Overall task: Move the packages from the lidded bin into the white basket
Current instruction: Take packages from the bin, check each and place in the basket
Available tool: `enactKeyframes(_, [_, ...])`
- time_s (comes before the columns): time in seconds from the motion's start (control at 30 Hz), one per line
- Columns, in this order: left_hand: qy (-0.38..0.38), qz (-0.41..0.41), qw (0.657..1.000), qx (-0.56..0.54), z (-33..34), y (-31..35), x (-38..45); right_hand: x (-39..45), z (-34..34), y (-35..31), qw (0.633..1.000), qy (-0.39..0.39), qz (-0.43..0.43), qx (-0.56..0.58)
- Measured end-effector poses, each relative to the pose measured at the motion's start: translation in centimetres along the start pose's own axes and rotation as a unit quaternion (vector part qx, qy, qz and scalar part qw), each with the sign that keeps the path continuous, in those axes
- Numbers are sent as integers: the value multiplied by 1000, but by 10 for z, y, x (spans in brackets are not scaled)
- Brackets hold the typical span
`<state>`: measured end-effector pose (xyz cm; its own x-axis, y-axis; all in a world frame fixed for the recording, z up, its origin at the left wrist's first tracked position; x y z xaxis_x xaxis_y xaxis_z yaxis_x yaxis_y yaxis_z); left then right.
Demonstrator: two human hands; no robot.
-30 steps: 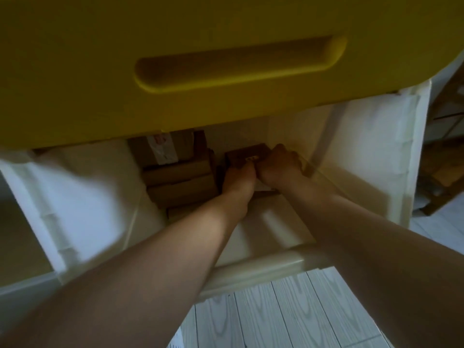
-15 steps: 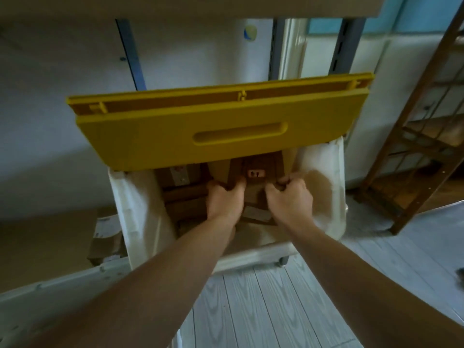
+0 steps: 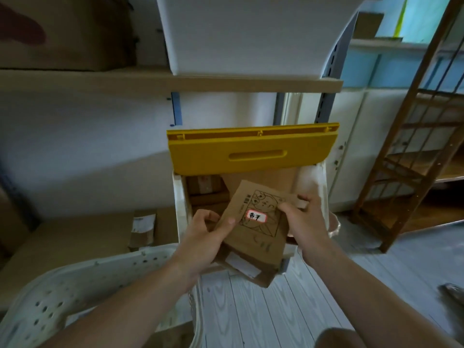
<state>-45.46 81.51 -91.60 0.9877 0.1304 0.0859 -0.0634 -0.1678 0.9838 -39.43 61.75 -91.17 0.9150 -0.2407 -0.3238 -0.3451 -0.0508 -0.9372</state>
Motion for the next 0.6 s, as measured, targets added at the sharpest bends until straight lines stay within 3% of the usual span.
enactKeyframes(0.3, [39,56,996,-48,-101,25,-26,-56,48,-12,987,-161,15,-19])
enactKeyframes(0.6, [218,83,969,-86,-196,9,-33,-87,130,-3,948,-304,88,39])
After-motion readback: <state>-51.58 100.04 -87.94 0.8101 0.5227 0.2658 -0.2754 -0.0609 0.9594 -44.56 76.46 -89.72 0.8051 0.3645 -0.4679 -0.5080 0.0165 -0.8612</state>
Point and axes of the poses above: each hand's wrist, its own x-axis towards the middle knuckle, its own z-axis out of the palm, y = z × x, the point moved 1 cm from there along x, towards the middle knuckle, and after that the axes turned 15 degrees about z, right-handed, at the moved point
